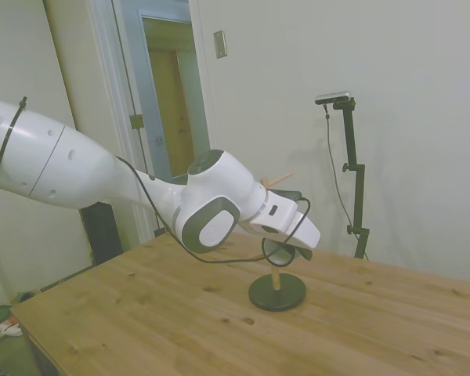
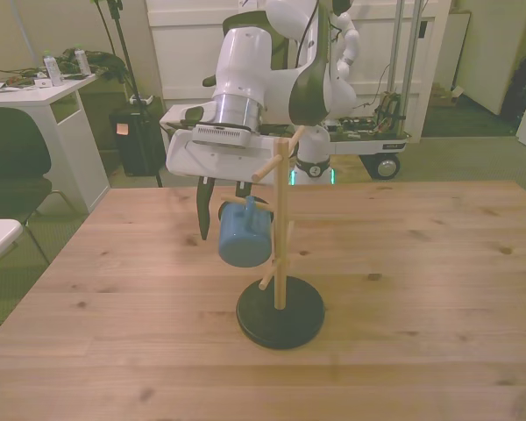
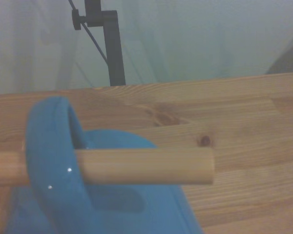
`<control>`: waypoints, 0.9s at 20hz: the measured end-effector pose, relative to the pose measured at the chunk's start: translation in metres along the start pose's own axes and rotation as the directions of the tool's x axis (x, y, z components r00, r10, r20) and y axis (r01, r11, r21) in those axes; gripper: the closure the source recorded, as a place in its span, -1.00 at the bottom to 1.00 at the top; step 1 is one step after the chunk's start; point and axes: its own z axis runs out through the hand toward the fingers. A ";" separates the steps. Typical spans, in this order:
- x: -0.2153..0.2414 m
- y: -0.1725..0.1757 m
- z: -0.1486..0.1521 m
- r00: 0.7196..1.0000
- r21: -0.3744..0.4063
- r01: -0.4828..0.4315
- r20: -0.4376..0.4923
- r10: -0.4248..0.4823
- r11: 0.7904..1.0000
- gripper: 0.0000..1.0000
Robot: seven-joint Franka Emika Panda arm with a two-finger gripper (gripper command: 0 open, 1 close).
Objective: Unload the mug
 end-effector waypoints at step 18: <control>0.002 -0.002 -0.015 1.000 0.020 -0.005 -0.009 0.005 1.000 1.00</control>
